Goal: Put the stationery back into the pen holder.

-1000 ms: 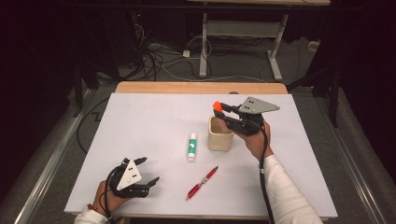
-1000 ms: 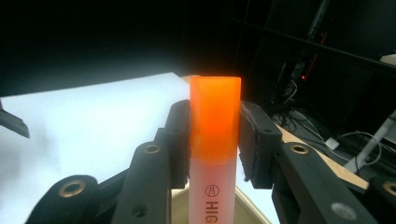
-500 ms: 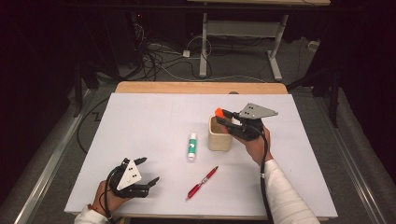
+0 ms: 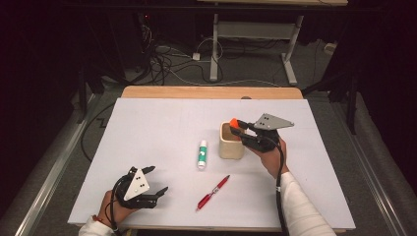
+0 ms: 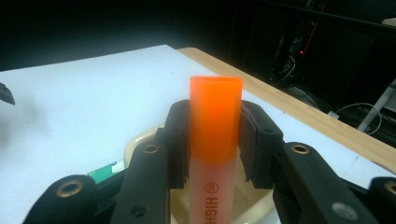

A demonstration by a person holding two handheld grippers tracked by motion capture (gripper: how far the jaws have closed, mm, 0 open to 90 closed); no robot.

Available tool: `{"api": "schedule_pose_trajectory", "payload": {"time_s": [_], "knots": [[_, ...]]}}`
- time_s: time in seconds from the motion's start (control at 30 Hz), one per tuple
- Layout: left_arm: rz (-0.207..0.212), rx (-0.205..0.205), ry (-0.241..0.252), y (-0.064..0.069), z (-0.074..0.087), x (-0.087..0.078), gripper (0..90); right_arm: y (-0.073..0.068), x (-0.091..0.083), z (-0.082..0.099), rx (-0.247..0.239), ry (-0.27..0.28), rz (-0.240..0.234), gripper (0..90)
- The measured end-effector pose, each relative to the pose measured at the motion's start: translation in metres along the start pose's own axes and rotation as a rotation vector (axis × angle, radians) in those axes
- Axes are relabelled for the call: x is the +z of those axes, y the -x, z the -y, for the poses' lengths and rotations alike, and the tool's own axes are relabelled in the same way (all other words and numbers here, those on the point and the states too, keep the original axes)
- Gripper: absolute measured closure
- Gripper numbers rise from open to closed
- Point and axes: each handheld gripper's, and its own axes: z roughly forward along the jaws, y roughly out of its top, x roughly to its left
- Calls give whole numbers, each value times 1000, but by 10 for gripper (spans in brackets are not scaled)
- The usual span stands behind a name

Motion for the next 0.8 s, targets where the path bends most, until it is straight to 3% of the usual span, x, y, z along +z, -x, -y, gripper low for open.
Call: {"api": "schedule_pose_trajectory", "payload": {"time_s": [0.6,0.8], "knots": [[0,1,-3,0,0,0,206,1,-3,4,8,10,10,632],[0,-1,-2,0,0,0,206,-2,-9,0,-7,33,40,593]]}}
